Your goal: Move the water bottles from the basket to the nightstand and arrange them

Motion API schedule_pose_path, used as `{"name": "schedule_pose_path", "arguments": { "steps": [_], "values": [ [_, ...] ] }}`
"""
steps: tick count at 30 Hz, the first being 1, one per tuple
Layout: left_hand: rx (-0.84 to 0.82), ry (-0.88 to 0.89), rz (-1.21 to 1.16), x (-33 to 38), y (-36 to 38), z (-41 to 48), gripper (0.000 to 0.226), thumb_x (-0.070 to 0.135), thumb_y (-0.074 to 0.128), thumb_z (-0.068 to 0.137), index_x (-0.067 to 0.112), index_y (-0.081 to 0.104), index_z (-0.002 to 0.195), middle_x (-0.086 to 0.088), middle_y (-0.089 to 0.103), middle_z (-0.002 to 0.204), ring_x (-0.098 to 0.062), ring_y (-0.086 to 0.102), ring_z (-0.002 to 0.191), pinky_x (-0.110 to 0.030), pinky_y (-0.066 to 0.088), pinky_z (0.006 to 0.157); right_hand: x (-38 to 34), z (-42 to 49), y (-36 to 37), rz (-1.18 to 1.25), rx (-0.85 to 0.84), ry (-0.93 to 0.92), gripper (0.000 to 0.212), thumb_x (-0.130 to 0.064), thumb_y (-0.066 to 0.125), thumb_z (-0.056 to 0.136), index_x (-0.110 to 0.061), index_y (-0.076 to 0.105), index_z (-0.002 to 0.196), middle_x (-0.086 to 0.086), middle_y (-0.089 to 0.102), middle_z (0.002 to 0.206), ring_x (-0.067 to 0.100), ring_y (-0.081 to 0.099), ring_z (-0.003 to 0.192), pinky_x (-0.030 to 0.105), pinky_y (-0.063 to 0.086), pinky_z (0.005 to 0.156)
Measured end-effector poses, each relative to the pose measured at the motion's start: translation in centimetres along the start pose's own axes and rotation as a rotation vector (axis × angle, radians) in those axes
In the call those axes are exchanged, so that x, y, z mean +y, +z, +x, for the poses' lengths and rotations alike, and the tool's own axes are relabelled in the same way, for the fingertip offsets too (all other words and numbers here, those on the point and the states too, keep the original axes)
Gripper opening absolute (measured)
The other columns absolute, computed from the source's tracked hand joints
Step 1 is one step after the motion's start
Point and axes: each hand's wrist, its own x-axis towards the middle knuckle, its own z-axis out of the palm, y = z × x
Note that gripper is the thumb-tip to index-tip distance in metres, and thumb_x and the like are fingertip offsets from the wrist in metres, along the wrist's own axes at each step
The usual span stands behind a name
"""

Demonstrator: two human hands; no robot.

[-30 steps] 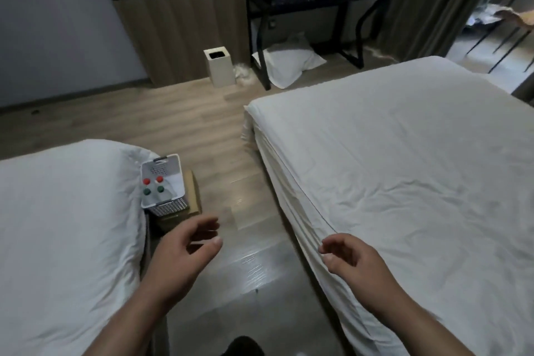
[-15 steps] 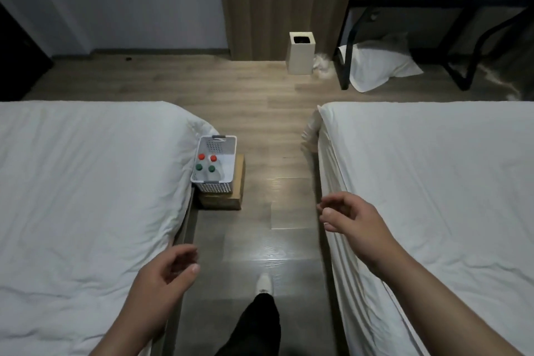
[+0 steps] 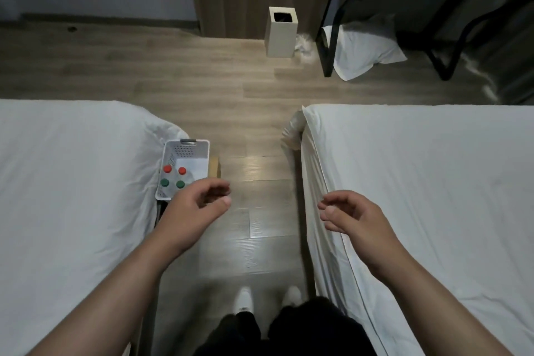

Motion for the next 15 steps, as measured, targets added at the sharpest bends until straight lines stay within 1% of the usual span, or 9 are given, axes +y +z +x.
{"name": "schedule_pose_path", "arguments": {
  "steps": [2,4,6,8,11,13,15],
  "values": [
    [-0.006,-0.036,-0.041,0.3,0.5,2.6,0.024,0.011,0.07,0.087,0.028,0.069,0.103,0.002,0.073,0.102,-0.009,0.068,0.099,-0.031,0.058,0.084,0.1,1.6,-1.4,-0.018,0.014,0.018,0.016,-0.003,0.064,0.087,-0.013,0.068,0.099,0.016,0.071,0.1,0.03,0.067,0.097,0.041,0.056,0.087],
    [0.001,-0.082,-0.073,0.5,1.2,5.2,0.023,0.025,0.074,0.079,0.031,0.07,0.101,0.001,0.074,0.101,-0.017,0.068,0.102,-0.046,0.057,0.088,0.4,3.7,-2.9,-0.019,0.03,0.049,0.014,-0.006,0.065,0.087,-0.014,0.068,0.098,0.015,0.07,0.101,0.028,0.067,0.096,0.04,0.057,0.087],
    [0.026,-0.139,-0.115,0.6,1.9,7.6,0.025,0.033,0.071,0.071,0.032,0.072,0.096,0.0,0.075,0.101,-0.023,0.068,0.105,-0.053,0.055,0.091,0.5,6.1,-4.1,-0.014,0.031,0.076,0.013,-0.006,0.064,0.088,-0.015,0.068,0.097,0.016,0.07,0.102,0.029,0.067,0.096,0.038,0.057,0.086],
    [0.049,-0.172,-0.13,0.9,2.8,10.2,0.024,0.037,0.072,0.068,0.035,0.075,0.091,-0.002,0.074,0.1,-0.024,0.068,0.107,-0.051,0.054,0.093,0.3,9.0,-5.2,-0.008,0.021,0.093,0.013,-0.005,0.063,0.088,-0.014,0.068,0.097,0.016,0.07,0.101,0.031,0.066,0.097,0.039,0.056,0.086],
    [0.062,-0.192,-0.122,2.0,3.8,14.3,0.032,0.05,0.071,0.061,0.042,0.074,0.091,-0.002,0.075,0.101,-0.022,0.068,0.106,-0.05,0.053,0.096,-1.2,14.0,-6.5,-0.01,-0.017,0.087,0.013,-0.002,0.062,0.088,-0.011,0.067,0.096,0.013,0.072,0.098,0.031,0.066,0.097,0.036,0.055,0.084],
    [0.058,-0.201,-0.097,3.3,4.3,17.0,0.034,0.051,0.07,0.061,0.042,0.074,0.093,0.001,0.075,0.101,-0.019,0.069,0.104,-0.051,0.052,0.097,-2.8,17.6,-7.2,-0.024,-0.052,0.069,0.014,-0.001,0.062,0.088,-0.011,0.067,0.096,0.011,0.073,0.097,0.03,0.066,0.097,0.036,0.055,0.084],
    [0.079,-0.206,-0.102,4.4,4.7,19.1,0.032,0.048,0.07,0.063,0.039,0.074,0.094,0.001,0.075,0.102,-0.018,0.069,0.104,-0.05,0.052,0.098,-4.5,21.2,-7.5,-0.042,-0.097,0.066,0.014,-0.002,0.062,0.088,-0.012,0.067,0.096,0.011,0.072,0.097,0.029,0.066,0.095,0.038,0.055,0.085]
  ]
}}
